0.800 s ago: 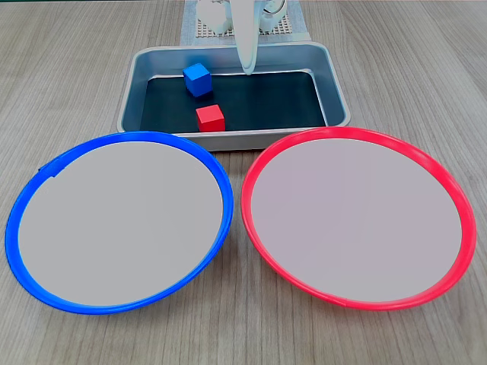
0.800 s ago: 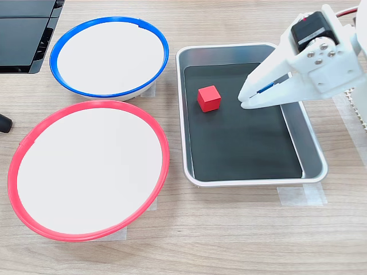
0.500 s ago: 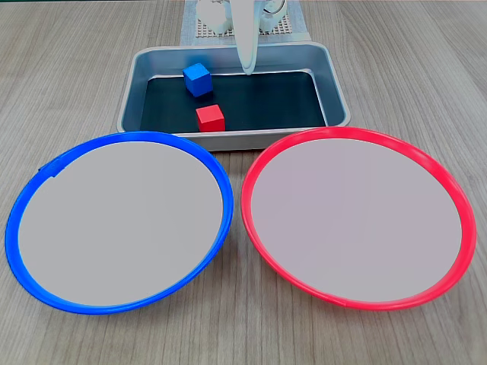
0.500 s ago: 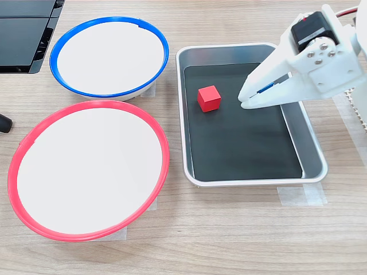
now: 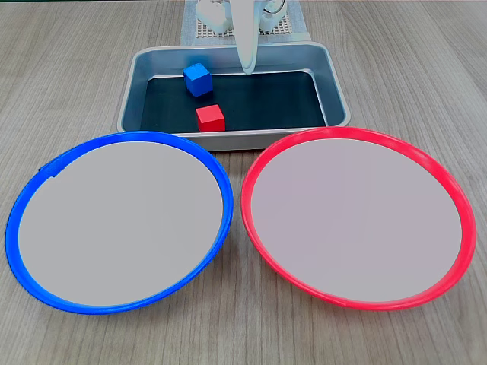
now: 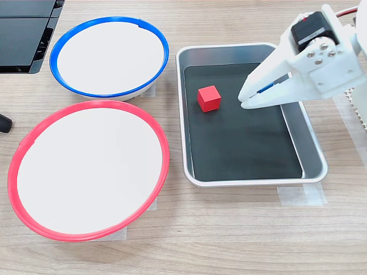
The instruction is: Move two blocks tray to matching dishes
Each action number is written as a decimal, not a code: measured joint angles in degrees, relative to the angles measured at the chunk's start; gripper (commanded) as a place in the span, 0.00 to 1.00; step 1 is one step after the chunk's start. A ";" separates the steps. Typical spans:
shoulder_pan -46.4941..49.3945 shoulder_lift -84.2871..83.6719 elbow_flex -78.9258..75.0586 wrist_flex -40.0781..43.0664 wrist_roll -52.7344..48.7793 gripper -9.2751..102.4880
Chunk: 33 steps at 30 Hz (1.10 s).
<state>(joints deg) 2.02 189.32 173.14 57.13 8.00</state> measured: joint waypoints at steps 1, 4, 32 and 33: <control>0.00 0.00 0.00 0.00 0.00 0.08; 0.00 0.00 0.00 0.00 0.00 0.08; 13.45 -87.10 -50.80 -1.05 -129.29 0.30; 13.89 -88.07 -50.80 -2.46 -129.46 0.30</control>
<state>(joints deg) 15.91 101.25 122.34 54.67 -121.46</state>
